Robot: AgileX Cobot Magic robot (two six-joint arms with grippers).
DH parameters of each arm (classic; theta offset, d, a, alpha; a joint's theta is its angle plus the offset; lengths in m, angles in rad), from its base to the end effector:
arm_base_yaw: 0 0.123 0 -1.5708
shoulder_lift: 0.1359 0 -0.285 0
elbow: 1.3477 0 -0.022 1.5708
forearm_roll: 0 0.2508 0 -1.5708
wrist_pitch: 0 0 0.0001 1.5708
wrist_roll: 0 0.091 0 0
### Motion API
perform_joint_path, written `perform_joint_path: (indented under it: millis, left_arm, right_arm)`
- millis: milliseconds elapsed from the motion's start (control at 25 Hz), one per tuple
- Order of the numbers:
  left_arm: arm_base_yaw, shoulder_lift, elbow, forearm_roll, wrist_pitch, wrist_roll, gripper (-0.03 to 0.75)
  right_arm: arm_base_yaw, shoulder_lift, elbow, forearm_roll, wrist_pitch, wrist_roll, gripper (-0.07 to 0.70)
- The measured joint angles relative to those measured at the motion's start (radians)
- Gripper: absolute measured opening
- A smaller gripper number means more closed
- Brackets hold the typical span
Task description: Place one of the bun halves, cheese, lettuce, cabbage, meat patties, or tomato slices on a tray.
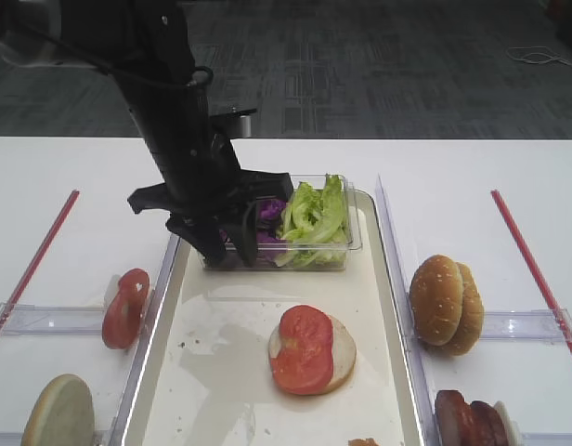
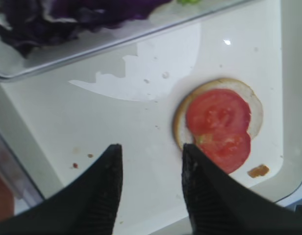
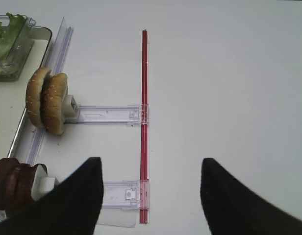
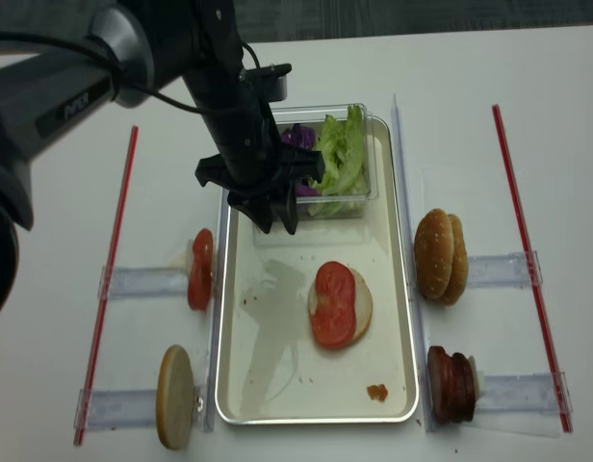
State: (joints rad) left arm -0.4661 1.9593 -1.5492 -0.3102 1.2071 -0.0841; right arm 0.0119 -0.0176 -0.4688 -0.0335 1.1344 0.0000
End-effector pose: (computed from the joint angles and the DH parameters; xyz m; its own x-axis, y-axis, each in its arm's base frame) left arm 0.3389 -0.1996 0.2239 -0.9619 0.2733 -0.0003 0.2615 0.9204 -0.2905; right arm -0.0073 -0.0029 0.2628 -0.5318 -0.0205 -0.8466 0.0063 0.9996 -0.0281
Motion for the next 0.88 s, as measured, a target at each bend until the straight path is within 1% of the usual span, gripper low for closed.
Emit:
perform_joint_path:
  millis: [120, 400, 560, 680, 880]
  left_arm:
    - [0.000, -0.017, -0.011, 0.064, 0.002, -0.053, 0.279]
    - [0.000, -0.052, -0.011, 0.153, 0.008, -0.088, 0.279]
    - [0.004, -0.076, -0.011, 0.236, 0.009, -0.099, 0.279]
    - [0.045, -0.093, -0.011, 0.257, 0.011, -0.101, 0.279]
    - [0.162, -0.138, -0.011, 0.265, 0.013, -0.093, 0.279]
  right_arm:
    - [0.000, 0.000, 0.000, 0.000, 0.000, 0.000, 0.453]
    - [0.000, 0.000, 0.000, 0.000, 0.000, 0.000, 0.453]
    - [0.000, 0.000, 0.000, 0.000, 0.000, 0.000, 0.453]
    - [0.000, 0.000, 0.000, 0.000, 0.000, 0.000, 0.453]
    - [0.000, 0.000, 0.000, 0.000, 0.000, 0.000, 0.453]
